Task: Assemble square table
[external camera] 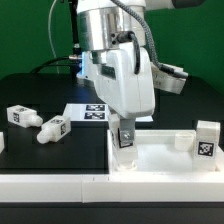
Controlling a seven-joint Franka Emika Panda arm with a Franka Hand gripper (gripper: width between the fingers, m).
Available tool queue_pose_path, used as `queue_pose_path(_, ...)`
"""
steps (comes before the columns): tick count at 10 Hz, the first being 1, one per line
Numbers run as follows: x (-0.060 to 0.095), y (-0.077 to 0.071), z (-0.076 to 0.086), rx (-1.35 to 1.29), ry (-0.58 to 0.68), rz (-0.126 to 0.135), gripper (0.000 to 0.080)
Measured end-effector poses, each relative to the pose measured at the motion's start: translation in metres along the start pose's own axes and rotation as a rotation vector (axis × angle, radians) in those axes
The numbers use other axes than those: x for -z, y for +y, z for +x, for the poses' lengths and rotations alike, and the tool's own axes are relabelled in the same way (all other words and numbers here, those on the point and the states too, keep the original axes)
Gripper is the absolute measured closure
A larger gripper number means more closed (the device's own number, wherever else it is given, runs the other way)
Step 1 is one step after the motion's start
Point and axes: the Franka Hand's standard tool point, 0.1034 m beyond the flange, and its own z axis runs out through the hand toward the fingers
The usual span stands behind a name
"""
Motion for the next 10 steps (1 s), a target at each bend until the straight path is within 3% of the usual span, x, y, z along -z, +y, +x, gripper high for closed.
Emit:
queue_pose_path(1, 0.000, 0.001, 0.000, 0.065, -0.003, -0.009, 0.0418)
queue_pose_path(2, 0.003, 0.000, -0.002, 0.238, -0.011, -0.032, 0.0280)
queue_pose_path(3, 0.006, -0.003, -0.002, 0.451, 0.004, -0.038, 0.0191)
queue_pose_path(6, 0.006, -0.003, -0.002, 0.664, 0.002, -0.040, 0.0152)
queue_pose_path(10, 0.014, -0.016, 0.000, 1.372, 0.064, -0.027, 0.0150)
